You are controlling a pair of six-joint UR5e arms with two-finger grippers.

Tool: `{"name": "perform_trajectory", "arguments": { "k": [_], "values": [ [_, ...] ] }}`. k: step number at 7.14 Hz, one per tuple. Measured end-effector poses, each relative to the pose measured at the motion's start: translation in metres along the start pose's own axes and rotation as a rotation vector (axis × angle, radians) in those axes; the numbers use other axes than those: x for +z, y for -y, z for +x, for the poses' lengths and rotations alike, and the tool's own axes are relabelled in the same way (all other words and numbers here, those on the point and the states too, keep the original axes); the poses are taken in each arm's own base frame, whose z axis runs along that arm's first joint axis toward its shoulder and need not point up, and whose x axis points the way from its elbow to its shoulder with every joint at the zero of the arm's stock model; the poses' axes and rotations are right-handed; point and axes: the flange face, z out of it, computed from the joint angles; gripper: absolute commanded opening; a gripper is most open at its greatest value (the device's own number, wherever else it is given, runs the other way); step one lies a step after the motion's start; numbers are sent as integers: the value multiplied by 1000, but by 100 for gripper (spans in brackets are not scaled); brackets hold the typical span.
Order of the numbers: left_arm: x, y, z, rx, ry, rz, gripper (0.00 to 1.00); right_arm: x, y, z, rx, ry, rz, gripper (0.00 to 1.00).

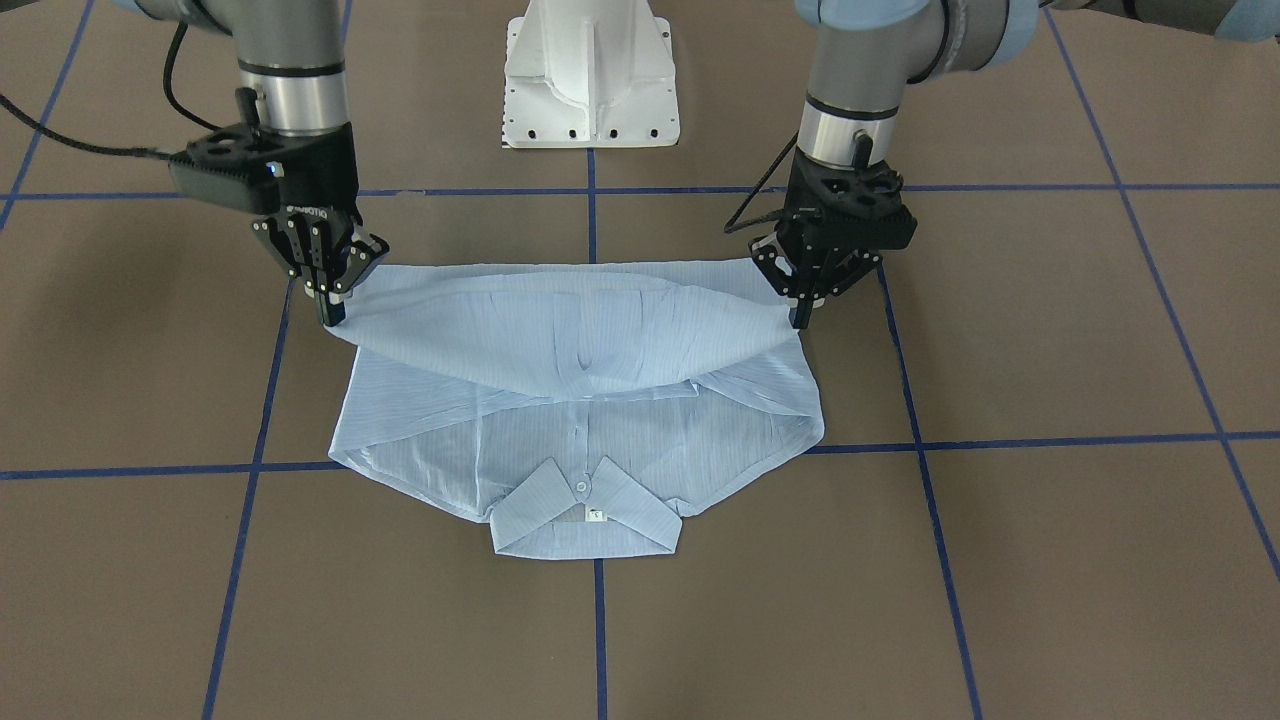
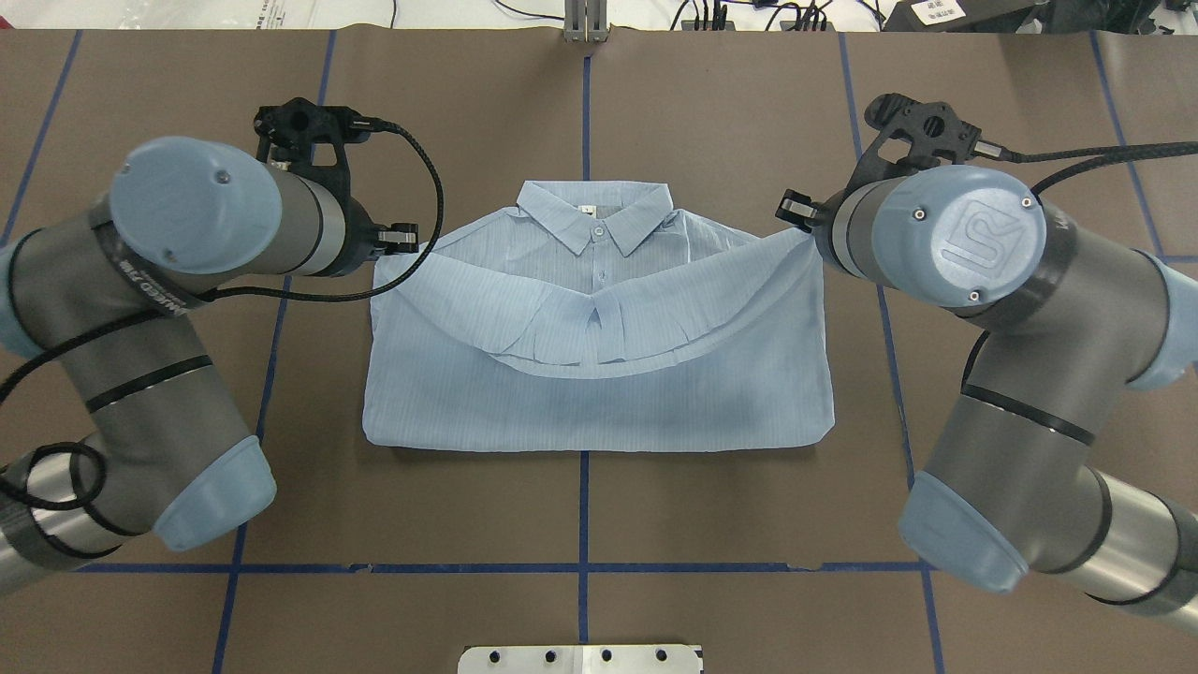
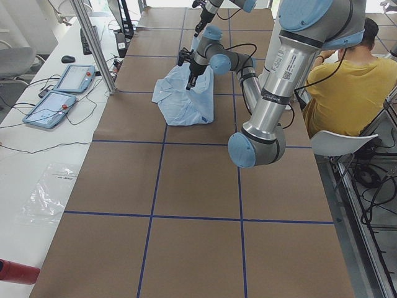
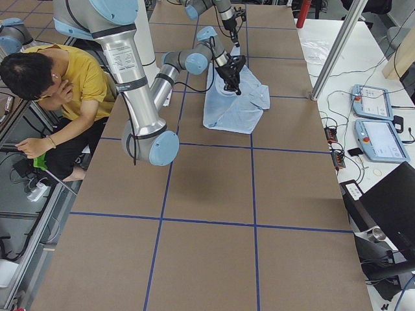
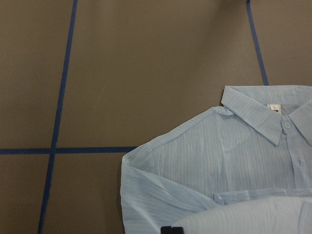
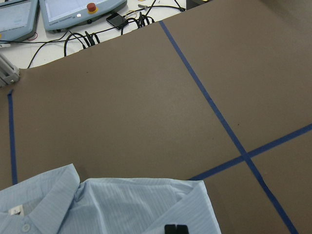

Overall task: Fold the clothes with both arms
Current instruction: 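Release the hem and raise both grippers above the folded shirt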

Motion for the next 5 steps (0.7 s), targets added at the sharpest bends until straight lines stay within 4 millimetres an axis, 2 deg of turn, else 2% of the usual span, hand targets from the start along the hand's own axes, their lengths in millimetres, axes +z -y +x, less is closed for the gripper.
{"name": "perform_trajectory", "arguments": {
  "k": [2,3,5],
  "values": [
    [64,8,-6,0,12,50,0,61,13,7,-12,-21,25,0],
    [80,11,-11,0,20,67,0,87,15,12,-17,-31,31,0],
    [96,12,-19,0,40,79,0,134,8,20,-26,-47,30,0]
  ]
}}
